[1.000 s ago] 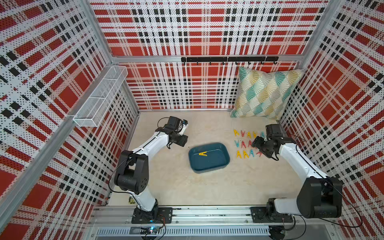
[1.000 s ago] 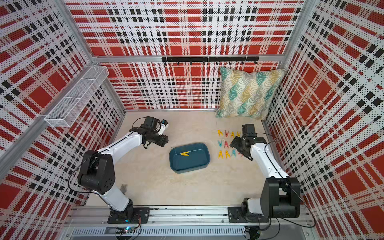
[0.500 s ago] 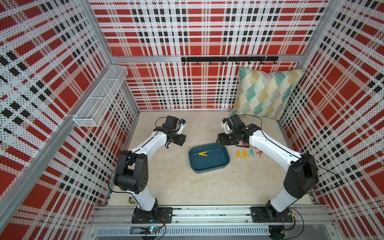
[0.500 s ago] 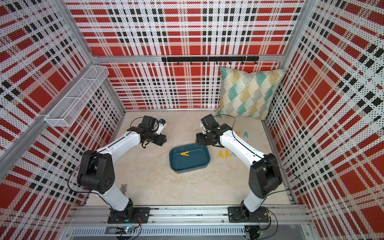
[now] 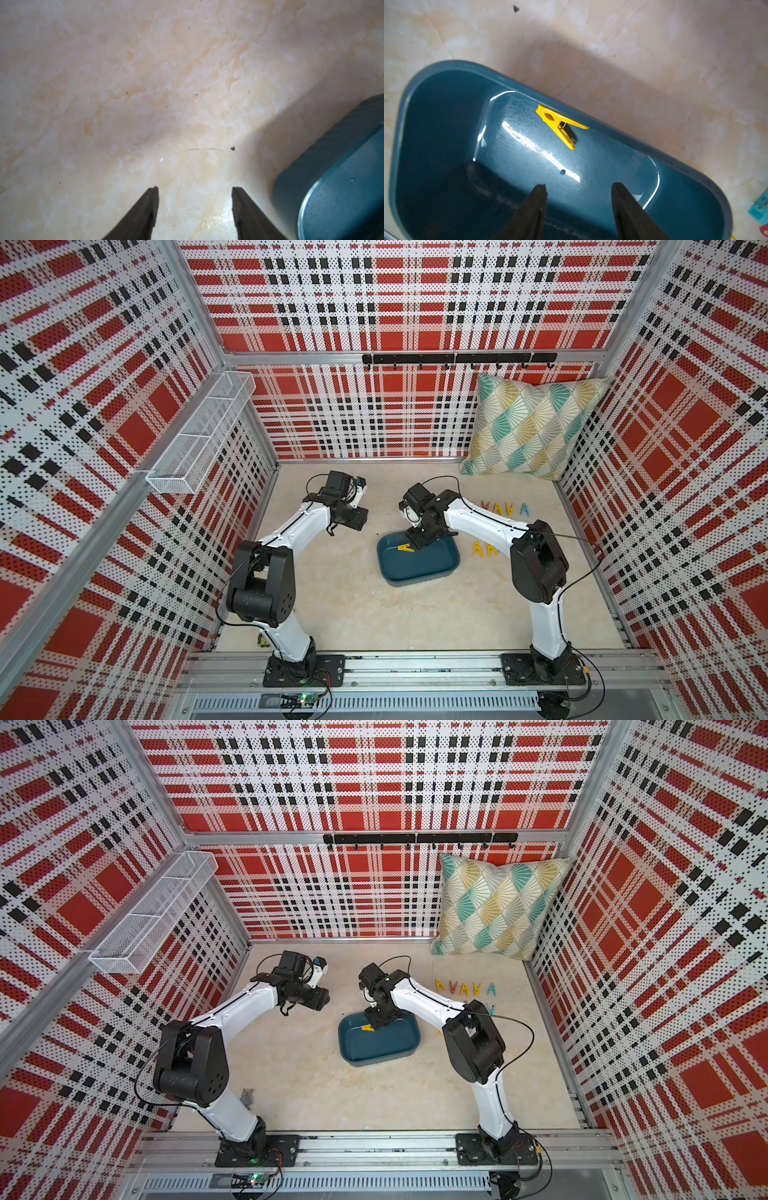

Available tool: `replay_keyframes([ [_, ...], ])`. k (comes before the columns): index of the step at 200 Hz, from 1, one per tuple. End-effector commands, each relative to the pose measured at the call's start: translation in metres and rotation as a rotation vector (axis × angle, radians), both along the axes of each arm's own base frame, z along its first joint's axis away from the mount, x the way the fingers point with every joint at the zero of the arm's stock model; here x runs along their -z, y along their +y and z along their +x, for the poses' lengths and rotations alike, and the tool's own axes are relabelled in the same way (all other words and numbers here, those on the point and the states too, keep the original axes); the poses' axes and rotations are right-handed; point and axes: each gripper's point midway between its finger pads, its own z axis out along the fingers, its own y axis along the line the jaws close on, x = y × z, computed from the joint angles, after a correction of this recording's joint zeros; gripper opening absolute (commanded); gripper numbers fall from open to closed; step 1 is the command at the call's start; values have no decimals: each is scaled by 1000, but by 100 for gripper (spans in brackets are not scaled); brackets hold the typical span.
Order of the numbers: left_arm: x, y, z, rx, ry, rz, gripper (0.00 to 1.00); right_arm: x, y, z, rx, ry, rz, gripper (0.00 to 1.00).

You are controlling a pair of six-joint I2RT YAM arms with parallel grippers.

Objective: Take the clothespins out of the storage box
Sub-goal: Pick up the clothespin from the storage box.

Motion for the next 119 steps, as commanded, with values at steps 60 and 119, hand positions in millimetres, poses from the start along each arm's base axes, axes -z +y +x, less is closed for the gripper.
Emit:
replay_keyframes([
  [60, -24, 18, 8, -58, -58, -49, 62, 33, 23, -2, -115, -26, -89, 48],
  [119, -27, 20, 8, -63, -65, -57, 62, 43, 28, 12, -124, -72, -119, 41],
])
